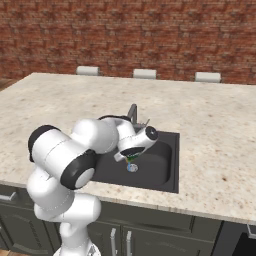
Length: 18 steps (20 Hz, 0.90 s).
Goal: Soak the sponge with water for a few seconds and then drop it inside the sink.
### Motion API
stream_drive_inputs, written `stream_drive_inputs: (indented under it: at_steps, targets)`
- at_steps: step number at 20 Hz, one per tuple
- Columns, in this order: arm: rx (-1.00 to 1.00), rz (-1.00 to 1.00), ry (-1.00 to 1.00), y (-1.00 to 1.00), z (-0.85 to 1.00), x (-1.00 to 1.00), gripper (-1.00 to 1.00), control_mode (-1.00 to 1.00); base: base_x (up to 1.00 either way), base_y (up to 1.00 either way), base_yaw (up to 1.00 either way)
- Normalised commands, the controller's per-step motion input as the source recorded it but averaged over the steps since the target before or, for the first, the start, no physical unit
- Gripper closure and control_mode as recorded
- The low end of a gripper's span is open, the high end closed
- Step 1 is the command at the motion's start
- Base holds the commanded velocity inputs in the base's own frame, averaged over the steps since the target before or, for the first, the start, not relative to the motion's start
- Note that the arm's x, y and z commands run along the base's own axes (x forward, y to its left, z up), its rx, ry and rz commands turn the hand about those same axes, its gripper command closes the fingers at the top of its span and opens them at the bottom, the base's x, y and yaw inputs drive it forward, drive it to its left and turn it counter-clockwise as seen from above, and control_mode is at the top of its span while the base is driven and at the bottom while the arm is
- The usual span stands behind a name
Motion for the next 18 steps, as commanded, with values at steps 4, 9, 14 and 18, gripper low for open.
stream_drive_inputs:
  at_steps: [4, 9, 14, 18]
  targets:
    - [0.00, 0.02, 0.00, 0.01, -0.11, 0.23, 1.00, -1.00, 0.00, 0.00, 0.00]
    - [0.00, 0.01, 0.00, 0.00, -0.36, 0.21, 1.00, -1.00, 0.00, 0.00, 0.00]
    - [0.00, 0.00, 0.00, 0.00, -0.36, 0.31, 1.00, -1.00, 0.00, 0.00, 0.00]
    - [0.00, 0.00, 0.00, 0.00, -0.10, 0.37, 1.00, -1.00, 0.00, 0.00, 0.00]
